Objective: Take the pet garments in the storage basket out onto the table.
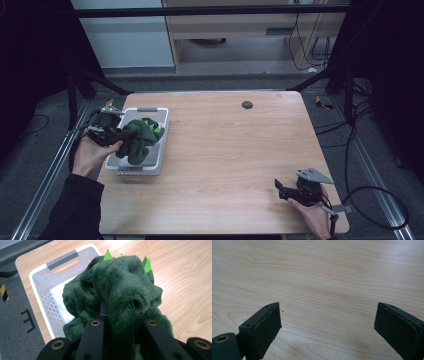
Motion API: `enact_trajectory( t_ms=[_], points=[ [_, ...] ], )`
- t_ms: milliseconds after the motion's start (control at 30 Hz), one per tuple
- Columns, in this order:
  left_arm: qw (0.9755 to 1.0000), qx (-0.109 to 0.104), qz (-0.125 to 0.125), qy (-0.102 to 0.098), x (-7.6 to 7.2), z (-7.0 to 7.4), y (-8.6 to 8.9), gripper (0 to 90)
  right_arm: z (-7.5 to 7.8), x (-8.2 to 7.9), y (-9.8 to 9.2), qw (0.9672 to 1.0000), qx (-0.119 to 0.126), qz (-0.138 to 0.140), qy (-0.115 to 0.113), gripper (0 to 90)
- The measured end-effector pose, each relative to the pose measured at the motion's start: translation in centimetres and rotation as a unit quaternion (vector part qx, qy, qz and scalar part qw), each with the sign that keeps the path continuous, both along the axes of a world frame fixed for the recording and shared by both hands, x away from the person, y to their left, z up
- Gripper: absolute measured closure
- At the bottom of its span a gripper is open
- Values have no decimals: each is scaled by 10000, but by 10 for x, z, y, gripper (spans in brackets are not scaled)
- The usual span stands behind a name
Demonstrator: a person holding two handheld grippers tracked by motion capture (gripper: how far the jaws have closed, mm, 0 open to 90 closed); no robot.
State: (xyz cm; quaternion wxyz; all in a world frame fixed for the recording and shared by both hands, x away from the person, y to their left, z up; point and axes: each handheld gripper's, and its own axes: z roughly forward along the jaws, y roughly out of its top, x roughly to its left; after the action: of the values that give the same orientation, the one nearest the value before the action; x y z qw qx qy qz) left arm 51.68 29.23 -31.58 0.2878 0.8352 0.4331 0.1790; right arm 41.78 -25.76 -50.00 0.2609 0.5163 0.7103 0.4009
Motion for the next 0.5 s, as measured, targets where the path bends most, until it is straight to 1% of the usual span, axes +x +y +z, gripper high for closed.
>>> enact_trajectory(
  t_ms=[167, 200, 367, 400, 500],
  points=[
    [9998, 53, -173, -13, -4, 7, -7, 780, 0, 0, 0, 10000, 2, 2, -4, 71],
    [9998, 62, -209, -21, -5, 9, -9, 780, 1, 0, 0, 10000, 47, -6, 27, 71],
    [9990, 124, -424, -66, -12, 18, -20, 779, 1, -1, 0, 10000, 48, -7, 20, 71],
    [9990, 124, -424, -66, -12, 18, -20, 779, 1, -1, 0, 10000, 48, -7, 20, 71],
    [9982, 225, -550, -82, -16, 23, -27, 779, 1, 0, 0, 10000, 46, -12, 13, 71]
  ],
)
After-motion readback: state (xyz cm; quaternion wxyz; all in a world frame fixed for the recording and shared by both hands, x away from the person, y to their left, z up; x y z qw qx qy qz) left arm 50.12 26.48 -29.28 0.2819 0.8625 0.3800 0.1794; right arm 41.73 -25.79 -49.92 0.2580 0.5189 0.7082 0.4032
